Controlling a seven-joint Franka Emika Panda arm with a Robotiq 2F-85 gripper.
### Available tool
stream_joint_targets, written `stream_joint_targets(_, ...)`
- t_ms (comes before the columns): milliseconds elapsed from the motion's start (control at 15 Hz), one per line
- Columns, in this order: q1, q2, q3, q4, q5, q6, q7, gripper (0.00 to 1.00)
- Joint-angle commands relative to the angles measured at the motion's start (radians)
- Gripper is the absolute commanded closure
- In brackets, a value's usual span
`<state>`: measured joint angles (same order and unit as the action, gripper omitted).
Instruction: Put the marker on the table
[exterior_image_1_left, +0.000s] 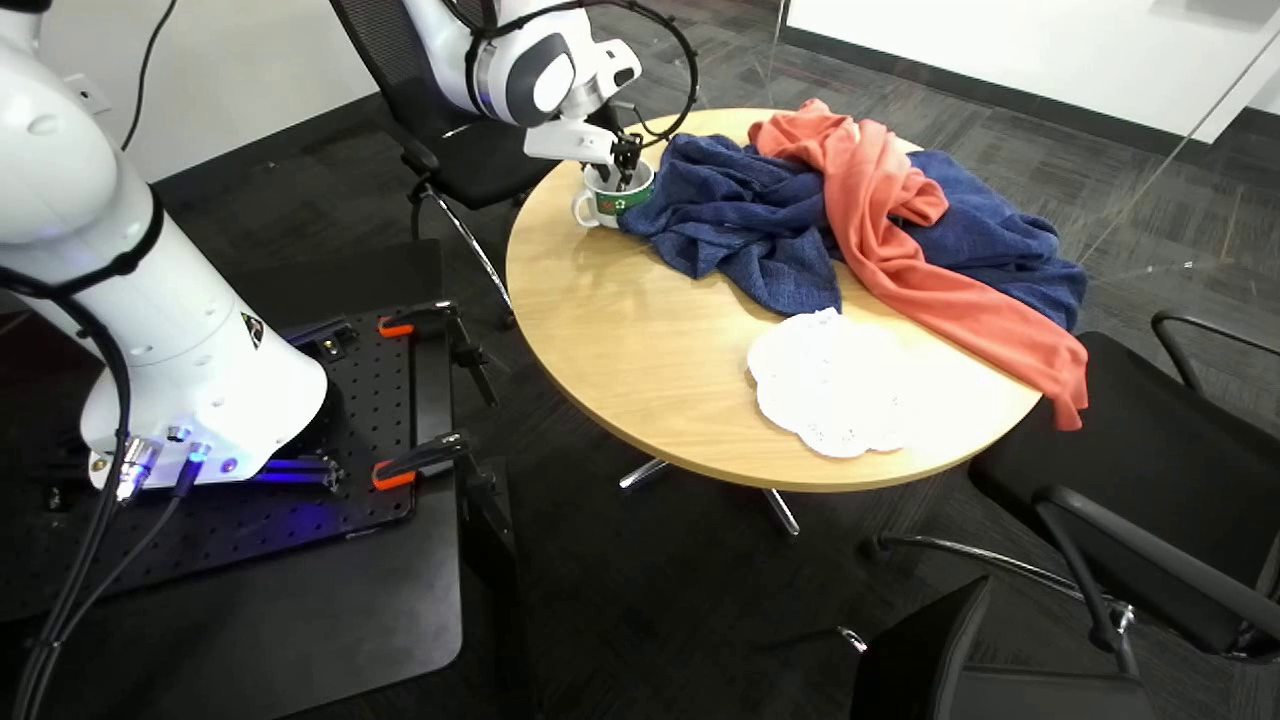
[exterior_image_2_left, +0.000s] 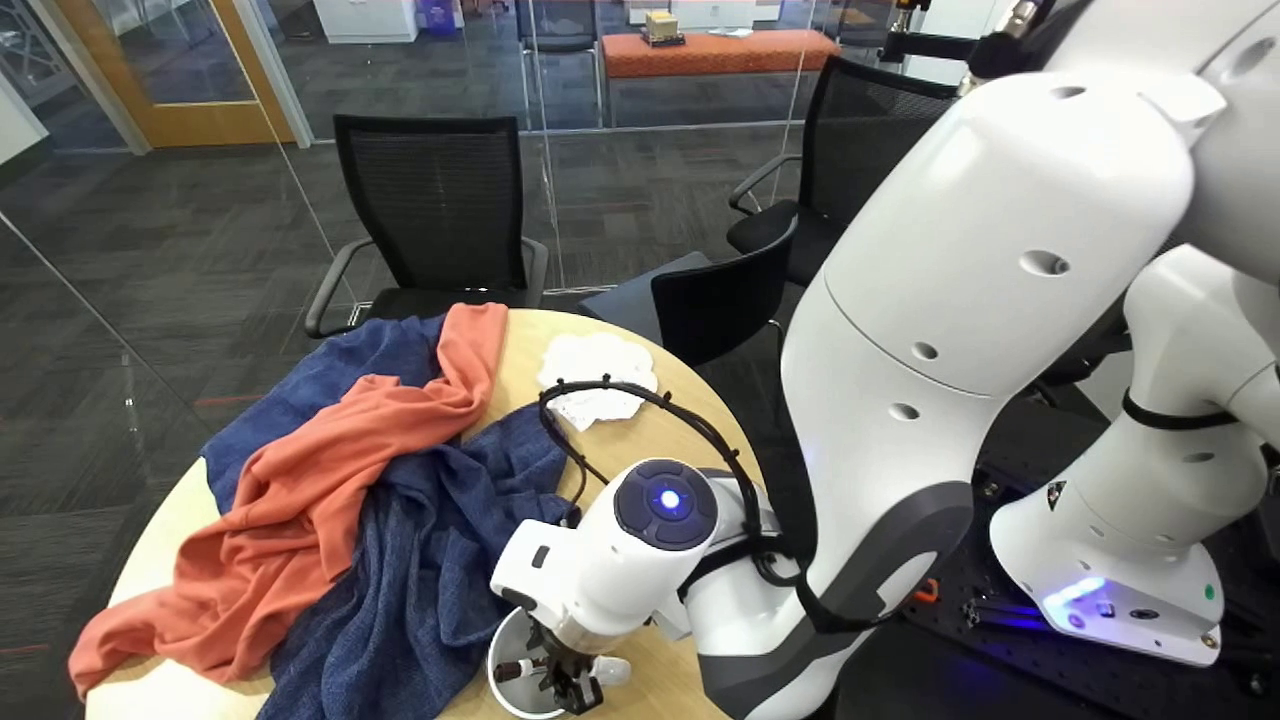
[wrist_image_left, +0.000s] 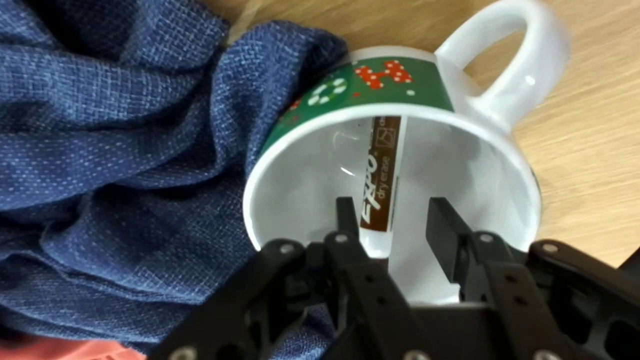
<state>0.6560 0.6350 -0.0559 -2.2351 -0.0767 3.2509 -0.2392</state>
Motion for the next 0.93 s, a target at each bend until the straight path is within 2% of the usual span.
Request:
stream_joint_targets(0,0.004,0.031,-0.015,0.035,-0.027,0.010,0.051,0.58)
stream_joint_targets(133,0.003,0.042,-0.016,0.044,-0.027,0.012,0.053,0.59)
stream_joint_targets(200,0.002,0.047,-0.016,0.048,-0.027,0.011,0.053,0.75)
stream_joint_targets(267,0.002,0.051,-0.017,0.052,-0.027,0.011,0.054,0.84)
stream_joint_targets(333,0.002,0.053,-0.019,0.053,-0.027,0.012,0.054,0.86)
stream_joint_targets(467,0.003,0.051,-0.021,0.051,-0.027,0.012,0.054,1.00)
stream_joint_targets(600,-0.007,0.034,-0.011,0.037,-0.028,0.010,0.053,0.95)
stream_joint_targets(867,0.004,-0.035,-0.020,-0.018,-0.023,0.013,0.061,0.95)
